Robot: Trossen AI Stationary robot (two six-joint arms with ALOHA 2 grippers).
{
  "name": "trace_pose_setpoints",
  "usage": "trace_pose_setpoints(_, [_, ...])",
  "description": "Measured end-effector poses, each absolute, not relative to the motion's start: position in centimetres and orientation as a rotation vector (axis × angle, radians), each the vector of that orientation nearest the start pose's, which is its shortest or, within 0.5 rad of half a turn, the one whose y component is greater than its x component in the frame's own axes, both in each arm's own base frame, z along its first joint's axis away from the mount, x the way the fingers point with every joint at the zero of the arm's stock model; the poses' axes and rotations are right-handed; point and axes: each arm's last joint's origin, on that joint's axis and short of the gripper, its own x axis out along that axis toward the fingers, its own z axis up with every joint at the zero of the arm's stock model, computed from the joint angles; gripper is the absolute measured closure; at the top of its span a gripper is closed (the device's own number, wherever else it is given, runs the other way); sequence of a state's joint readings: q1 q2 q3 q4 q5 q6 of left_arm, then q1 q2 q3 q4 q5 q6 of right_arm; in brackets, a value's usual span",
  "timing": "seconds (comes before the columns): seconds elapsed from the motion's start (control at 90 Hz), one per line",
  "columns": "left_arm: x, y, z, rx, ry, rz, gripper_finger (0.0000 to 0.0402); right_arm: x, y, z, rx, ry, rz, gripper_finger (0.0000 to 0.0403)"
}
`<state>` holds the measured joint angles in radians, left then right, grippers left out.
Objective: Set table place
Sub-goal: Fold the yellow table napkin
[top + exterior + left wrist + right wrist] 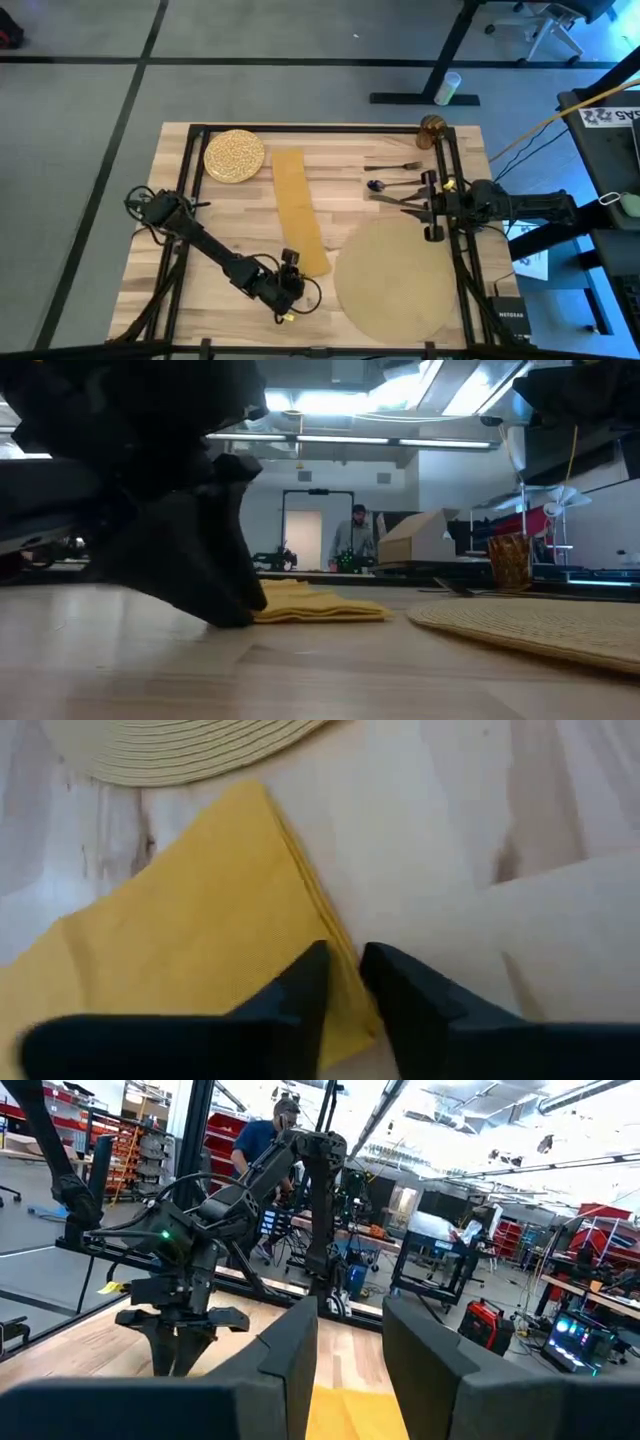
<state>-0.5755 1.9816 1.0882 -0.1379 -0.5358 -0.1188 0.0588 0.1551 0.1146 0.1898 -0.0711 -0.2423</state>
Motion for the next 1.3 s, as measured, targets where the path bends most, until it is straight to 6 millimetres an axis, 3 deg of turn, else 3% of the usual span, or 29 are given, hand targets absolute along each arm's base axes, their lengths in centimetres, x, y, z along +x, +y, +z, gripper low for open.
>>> trace_pose_setpoints(0.333, [31.9, -18.8, 12.9, 0.335, 0.851, 0.048, 0.0401, 10.2, 0.8, 20.9, -0.244, -0.165, 0.117, 0.0304])
trace_pose_setpoints(0.756, [32.8, -18.6, 21.8, 0.311, 0.797, 0.167, 0.0401, 10.1, 1.0, 20.9, -0.246, -0.172, 0.162, 0.0304])
trace_pose_setpoints(1.033, [33.4, -19.4, 25.8, 0.195, 0.691, 0.167, 0.0401, 10.1, 1.1, 20.9, -0.248, -0.18, 0.217, 0.0304])
trace_pose_setpoints(1.3, [33.0, -20.3, 26.4, 0.126, 0.668, 0.165, 0.0401, 10.1, 1.2, 20.9, -0.251, -0.185, 0.263, 0.0304])
